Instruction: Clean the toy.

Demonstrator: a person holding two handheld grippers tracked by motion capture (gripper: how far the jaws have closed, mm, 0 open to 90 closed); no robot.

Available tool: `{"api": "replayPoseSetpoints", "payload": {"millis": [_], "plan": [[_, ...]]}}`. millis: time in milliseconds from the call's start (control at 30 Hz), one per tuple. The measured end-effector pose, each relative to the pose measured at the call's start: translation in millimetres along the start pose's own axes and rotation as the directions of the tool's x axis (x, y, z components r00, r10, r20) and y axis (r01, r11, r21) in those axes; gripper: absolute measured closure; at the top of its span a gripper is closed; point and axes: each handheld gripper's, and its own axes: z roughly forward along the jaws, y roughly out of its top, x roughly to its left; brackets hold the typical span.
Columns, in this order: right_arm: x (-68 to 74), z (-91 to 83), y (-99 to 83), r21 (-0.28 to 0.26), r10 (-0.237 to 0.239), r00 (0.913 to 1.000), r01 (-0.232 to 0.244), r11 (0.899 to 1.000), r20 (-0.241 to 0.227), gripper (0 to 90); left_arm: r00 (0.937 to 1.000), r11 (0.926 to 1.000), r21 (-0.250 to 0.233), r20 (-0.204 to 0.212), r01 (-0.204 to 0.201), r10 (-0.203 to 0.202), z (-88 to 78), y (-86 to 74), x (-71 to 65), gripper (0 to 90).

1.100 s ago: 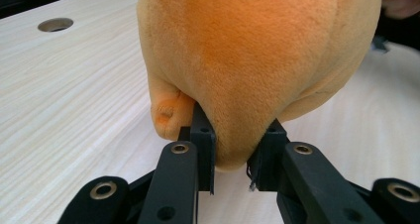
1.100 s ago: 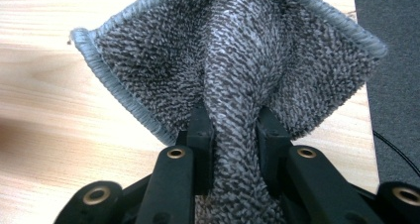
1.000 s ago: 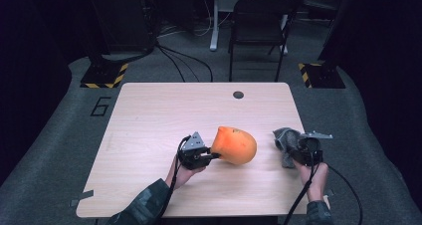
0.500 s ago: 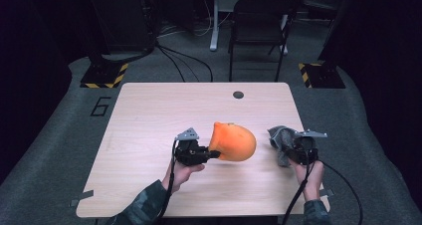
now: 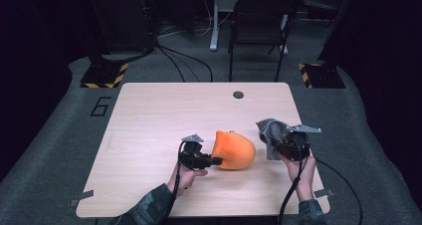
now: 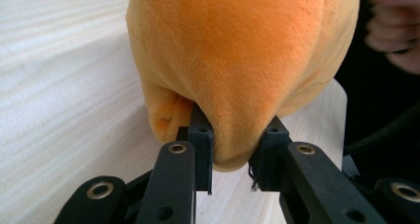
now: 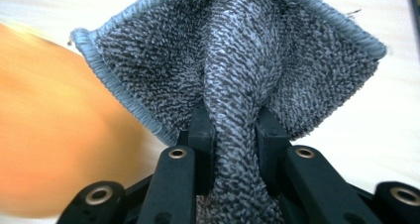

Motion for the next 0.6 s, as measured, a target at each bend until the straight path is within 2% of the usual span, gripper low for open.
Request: {"api": "replayPoseSetpoints", "payload": {"millis": [67,100,133,233,300,367,433,467,500,567,600], "plan": [[16.7,-5.5,9.1,-0.025,-0.012,0.9988,0.010,1.000,-0.047,74.5,0.9999,0.9999,0.004,-0.014,0.010,-0.009,2.4,-1.6,1.3,73.8],[26.1,-8.4,13.6,-0.039,-0.018,0.9973,0.015,0.999,-0.071,74.5,0.9996,1.0000,0.004,-0.029,0.002,-0.002,3.7,-2.5,1.8,73.5],[35.5,-11.1,17.9,-0.049,-0.038,0.9950,0.033,0.998,-0.092,74.4,0.9996,0.9999,0.008,-0.025,0.010,-0.009,4.3,-3.2,2.7,73.1],[66.9,-14.8,28.6,-0.068,-0.079,0.9853,0.070,0.995,-0.151,74.3,0.9991,1.0000,0.002,-0.042,-0.001,0.001,4.9,-4.0,2.2,72.5],[88.7,-9.4,33.3,-0.067,-0.124,0.9769,0.113,0.991,-0.174,74.3,0.9981,0.9999,0.006,-0.060,-0.015,0.015,5.3,-4.8,-0.2,72.0],[104.1,3.0,32.7,-0.052,-0.142,0.9692,0.134,0.990,-0.201,74.1,0.9964,0.9995,0.007,-0.078,-0.032,0.032,6.2,-5.4,-2.8,71.6],[114.0,17.2,29.2,-0.020,-0.152,0.9663,0.151,0.988,-0.208,73.9,0.9928,0.9979,0.017,-0.101,-0.062,0.064,7.8,-6.2,-5.1,71.1],[117.9,26.7,25.8,-0.010,-0.167,0.9675,0.168,0.986,-0.190,74.0,0.9924,0.9976,0.027,-0.104,-0.063,0.066,8.4,-7.0,-5.7,70.4],[118.1,31.4,23.9,-0.010,-0.171,0.9672,0.173,0.985,-0.188,74.0,0.9910,0.9967,0.029,-0.109,-0.076,0.078,9.5,-7.5,-4.9,69.7],[116.4,39.3,19.8,-0.004,-0.171,0.9675,0.174,0.985,-0.186,74.3,0.9919,0.9976,0.015,-0.106,-0.068,0.069,10.3,-8.5,-5.3,67.0],[115.0,41.1,18.3,-0.001,-0.176,0.9686,0.178,0.984,-0.176,74.4,0.9908,0.9959,0.023,-0.102,-0.087,0.089,9.6,-8.1,-3.9,65.7]]}}
